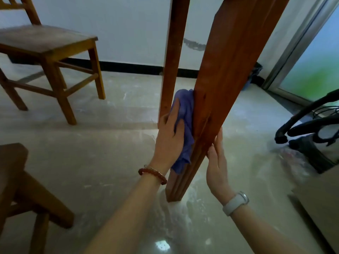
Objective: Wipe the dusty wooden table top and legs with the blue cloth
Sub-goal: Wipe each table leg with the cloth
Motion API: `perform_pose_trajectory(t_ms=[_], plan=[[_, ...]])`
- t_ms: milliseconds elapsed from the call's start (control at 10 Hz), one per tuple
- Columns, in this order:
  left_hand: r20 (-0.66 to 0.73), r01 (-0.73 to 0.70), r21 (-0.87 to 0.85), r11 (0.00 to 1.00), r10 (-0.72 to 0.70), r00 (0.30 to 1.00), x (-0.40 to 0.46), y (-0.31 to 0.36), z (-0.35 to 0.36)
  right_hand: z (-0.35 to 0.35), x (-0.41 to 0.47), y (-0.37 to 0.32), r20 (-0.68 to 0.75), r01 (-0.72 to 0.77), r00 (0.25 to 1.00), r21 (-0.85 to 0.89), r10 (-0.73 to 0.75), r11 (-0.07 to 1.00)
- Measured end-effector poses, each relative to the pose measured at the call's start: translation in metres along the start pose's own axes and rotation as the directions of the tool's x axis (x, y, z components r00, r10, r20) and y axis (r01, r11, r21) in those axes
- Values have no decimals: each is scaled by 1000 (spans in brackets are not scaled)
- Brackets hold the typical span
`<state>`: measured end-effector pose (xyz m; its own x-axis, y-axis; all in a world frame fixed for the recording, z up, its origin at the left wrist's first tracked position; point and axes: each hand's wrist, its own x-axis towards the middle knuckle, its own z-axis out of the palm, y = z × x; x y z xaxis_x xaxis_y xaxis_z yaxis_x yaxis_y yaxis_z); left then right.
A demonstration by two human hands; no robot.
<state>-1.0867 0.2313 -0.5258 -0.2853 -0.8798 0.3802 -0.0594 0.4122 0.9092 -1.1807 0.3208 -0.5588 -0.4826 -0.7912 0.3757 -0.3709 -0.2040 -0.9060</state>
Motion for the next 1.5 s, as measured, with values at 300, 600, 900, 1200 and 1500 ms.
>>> perform_pose_trajectory(t_ms=[300, 600, 900, 1200, 1500], plan=[[392, 402, 596, 695, -689, 610, -116, -185, 16, 5, -26, 42, 66, -155, 985, -57, 159, 986], [94, 478, 375, 794, -545, 833, -98, -178, 22, 1, -41, 67, 113, -237, 963, -68, 244, 969], [524, 298, 680, 670, -728, 441, -122, -172, 5, -26, -60, 90, 229, -287, 776, -702, 587, 652], [607, 448, 406, 797, -601, 520, -117, -107, 33, -42, -79, 92, 486, -920, 304, -74, 819, 385], [469, 415, 589, 693, -712, 523, -111, -71, 74, -77, -61, 94, 138, -717, 647, -223, 750, 660]])
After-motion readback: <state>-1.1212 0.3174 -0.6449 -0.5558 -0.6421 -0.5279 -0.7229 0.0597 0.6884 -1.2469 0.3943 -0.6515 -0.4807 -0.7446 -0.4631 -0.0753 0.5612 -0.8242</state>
